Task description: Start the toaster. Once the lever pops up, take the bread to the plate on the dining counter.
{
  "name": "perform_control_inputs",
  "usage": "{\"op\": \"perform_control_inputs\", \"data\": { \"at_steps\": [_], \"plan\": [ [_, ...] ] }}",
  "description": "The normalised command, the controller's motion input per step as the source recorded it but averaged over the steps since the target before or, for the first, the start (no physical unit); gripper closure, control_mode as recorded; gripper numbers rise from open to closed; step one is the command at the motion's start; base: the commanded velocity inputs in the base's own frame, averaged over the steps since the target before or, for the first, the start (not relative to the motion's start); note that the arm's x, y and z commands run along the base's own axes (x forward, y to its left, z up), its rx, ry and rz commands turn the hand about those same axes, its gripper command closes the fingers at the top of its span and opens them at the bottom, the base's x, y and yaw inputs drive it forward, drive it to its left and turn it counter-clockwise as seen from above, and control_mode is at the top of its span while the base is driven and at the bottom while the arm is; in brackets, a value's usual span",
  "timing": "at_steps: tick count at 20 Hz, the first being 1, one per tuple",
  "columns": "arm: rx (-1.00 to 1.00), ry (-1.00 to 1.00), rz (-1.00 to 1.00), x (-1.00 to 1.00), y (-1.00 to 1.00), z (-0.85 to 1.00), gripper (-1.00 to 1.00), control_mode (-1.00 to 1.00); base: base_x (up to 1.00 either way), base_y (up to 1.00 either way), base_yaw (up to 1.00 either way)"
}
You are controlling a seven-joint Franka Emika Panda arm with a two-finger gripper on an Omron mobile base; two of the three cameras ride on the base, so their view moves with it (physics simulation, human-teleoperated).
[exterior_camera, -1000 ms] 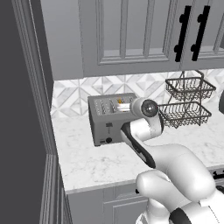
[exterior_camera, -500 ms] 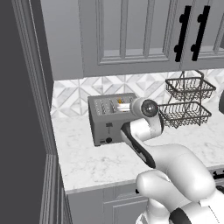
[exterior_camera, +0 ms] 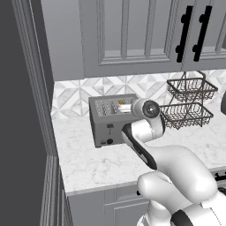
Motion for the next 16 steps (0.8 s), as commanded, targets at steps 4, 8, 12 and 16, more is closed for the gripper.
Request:
{"op": "perform_control_inputs", "data": {
  "at_steps": [4, 8, 12, 16],
  "plan": [
    [0.0, 0.0, 0.0, 0.0, 0.0, 0.0, -1.0, -1.0, 0.0, 0.0, 0.0],
    [0.0, 0.0, 0.0, 0.0, 0.0, 0.0, -1.0, -1.0, 0.0, 0.0, 0.0],
    [0.0, 0.0, 0.0, 0.0, 0.0, 0.0, -1.0, -1.0, 0.0, 0.0, 0.0],
    [0.0, 0.0, 0.0, 0.0, 0.0, 0.0, -1.0, -1.0, 0.0, 0.0, 0.0]
  ]
}}
